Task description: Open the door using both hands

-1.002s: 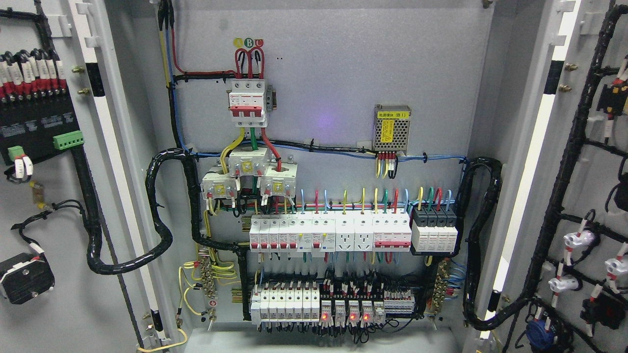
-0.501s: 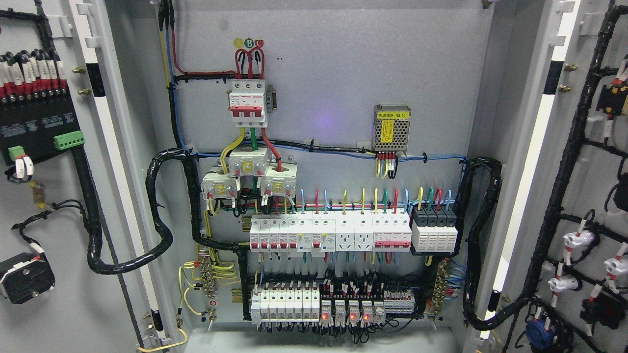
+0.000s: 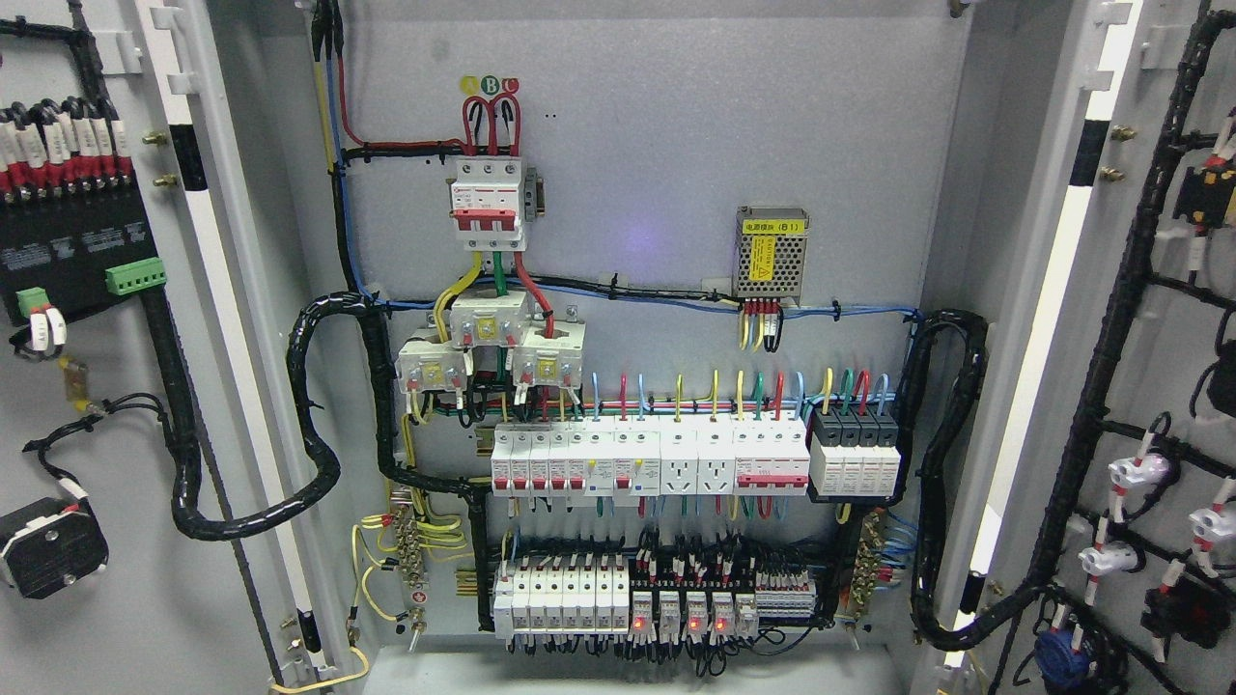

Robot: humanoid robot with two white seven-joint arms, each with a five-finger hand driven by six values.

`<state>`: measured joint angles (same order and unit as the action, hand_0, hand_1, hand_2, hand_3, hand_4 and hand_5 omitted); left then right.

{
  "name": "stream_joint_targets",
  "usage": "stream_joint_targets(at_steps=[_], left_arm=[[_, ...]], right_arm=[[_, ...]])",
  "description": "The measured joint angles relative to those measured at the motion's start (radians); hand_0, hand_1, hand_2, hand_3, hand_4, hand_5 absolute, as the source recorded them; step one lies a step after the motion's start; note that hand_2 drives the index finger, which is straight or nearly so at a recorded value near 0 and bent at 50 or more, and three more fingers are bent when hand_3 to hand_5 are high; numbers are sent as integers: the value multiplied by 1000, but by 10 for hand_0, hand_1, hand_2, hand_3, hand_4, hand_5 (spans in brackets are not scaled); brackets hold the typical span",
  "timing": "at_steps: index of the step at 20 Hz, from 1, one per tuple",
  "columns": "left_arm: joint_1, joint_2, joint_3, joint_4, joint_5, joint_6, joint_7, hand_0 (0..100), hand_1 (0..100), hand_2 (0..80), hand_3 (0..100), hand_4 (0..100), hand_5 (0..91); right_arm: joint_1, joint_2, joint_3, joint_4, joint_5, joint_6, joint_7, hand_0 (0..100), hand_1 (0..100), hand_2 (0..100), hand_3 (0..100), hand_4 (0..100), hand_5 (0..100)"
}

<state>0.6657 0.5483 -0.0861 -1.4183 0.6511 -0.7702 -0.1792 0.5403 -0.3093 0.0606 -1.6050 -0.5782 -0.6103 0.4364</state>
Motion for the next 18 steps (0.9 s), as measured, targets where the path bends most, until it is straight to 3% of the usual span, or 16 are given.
stream_joint_targets(at_steps=[14,18], left_arm=[[-225,-218,-116,678,-30,-3,-4,0,0,0,0,0,0],[-274,-260,-137,829,-99,163,-46,0,0,0,0,0,0]], right_arm=[[-22,144,56,523,101,-32,0,0,0,0,0,0,0],[-63,172,61,679,120,-32,4,0,0,0,0,0,0]])
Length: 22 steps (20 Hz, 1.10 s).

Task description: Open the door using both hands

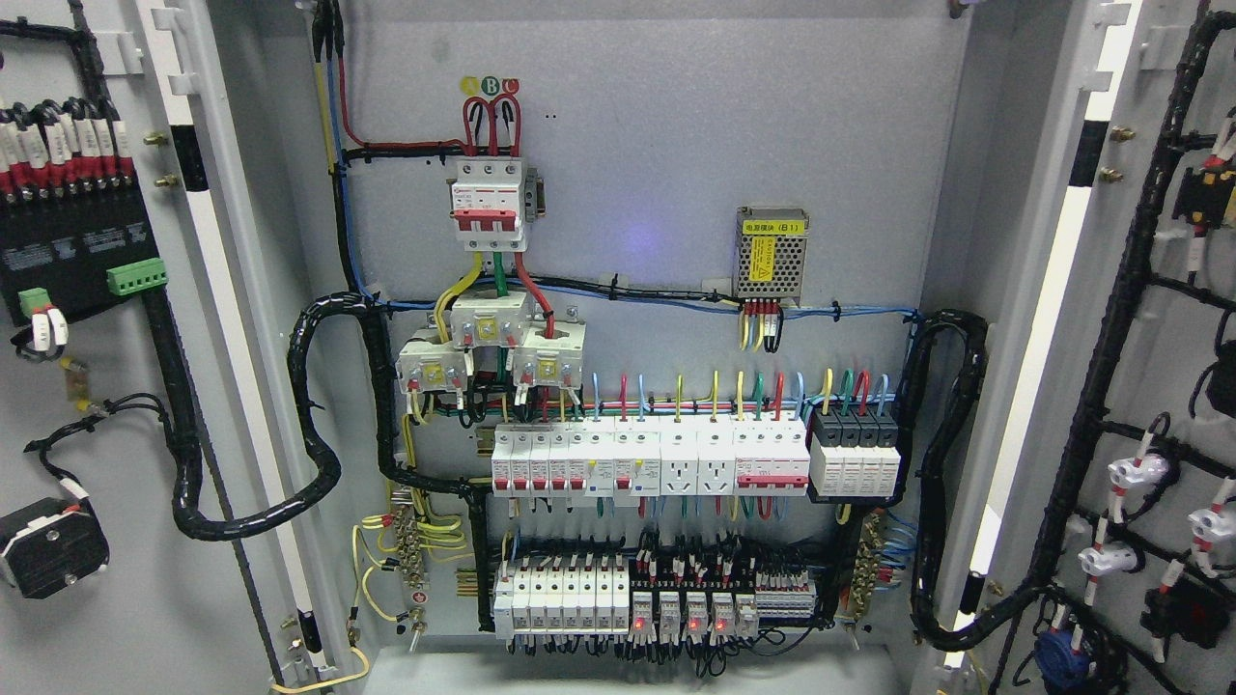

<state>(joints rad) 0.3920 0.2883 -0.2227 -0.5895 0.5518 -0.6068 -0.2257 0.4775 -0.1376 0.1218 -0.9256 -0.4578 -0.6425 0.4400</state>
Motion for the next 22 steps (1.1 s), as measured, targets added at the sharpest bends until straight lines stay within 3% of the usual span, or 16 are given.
stream_joint_targets(at_steps=[4,11,13,17,22], left_arm=[[-40,-32,-14,124,-84,112,-31,0,0,0,0,0,0],[-123,-86,-27,324,-188,210,-40,0,0,0,0,0,0],[-139,-99,-30,369,-202,245,-40,0,0,0,0,0,0],[-164,-119,-33,436,-220,317,-41,0,0,0,0,0,0],[-188,-133,-34,491,-228,399,-41,0,0,0,0,0,0]], right_arm=[[-74,29,3,181,9,1,-13,0,0,0,0,0,0],[-195,73,9,484,19,24,-22,0,0,0,0,0,0],[-211,77,11,546,37,64,-49,0,0,0,0,0,0],[-230,82,14,637,95,128,-152,0,0,0,0,0,0],[-243,86,17,708,197,230,-189,0,0,0,0,0,0]])
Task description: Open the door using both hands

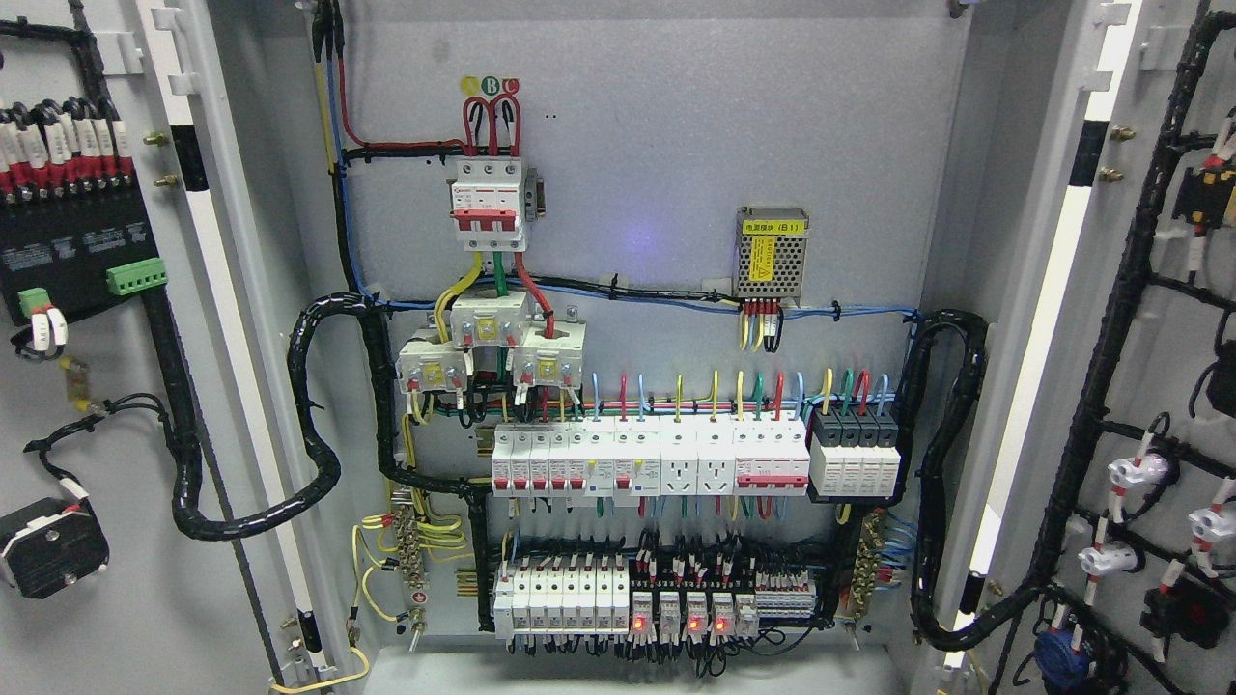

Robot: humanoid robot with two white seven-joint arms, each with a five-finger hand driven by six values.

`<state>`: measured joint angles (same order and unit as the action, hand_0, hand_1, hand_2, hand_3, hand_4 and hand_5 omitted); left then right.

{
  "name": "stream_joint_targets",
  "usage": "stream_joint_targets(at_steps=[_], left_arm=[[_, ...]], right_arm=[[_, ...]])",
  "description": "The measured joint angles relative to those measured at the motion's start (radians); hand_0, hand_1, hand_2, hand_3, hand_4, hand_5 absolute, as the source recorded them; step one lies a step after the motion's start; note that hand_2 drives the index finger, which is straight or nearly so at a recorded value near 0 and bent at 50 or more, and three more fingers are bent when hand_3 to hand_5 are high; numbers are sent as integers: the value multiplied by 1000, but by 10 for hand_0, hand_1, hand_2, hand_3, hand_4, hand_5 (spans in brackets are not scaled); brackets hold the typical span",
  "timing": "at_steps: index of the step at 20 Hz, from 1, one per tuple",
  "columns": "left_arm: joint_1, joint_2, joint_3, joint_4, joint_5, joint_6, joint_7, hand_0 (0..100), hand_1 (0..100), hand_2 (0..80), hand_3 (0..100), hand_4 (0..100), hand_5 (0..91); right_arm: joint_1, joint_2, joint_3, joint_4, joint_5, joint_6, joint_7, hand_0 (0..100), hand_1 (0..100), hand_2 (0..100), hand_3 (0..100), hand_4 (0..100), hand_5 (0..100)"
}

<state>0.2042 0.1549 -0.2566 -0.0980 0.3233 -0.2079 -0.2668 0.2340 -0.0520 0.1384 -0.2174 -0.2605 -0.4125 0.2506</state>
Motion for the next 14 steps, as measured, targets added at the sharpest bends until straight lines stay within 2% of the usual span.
stream_joint_targets(at_steps=[3,6,8,10,14], left_arm=[[-11,-7,0,23,-2,30,-5,0,0,0,0,0,0],[-18,-15,0,41,-4,45,-2,0,0,0,0,0,0],[-22,-20,0,50,-4,48,0,0,0,0,0,0,0],[-24,-25,0,58,-5,48,0,0,0,0,0,0,0],[-26,-33,0,70,-6,49,1,0,0,0,0,0,0]], right_arm=[[-7,1,1,21,67,59,-49,0,0,0,0,0,0],[-12,4,2,19,142,104,-134,0,0,0,0,0,0],[-13,5,3,19,198,162,-173,0,0,0,0,0,0],[-15,7,4,31,247,213,-195,0,0,0,0,0,0],[-16,10,5,67,307,267,-214,0,0,0,0,0,0]])
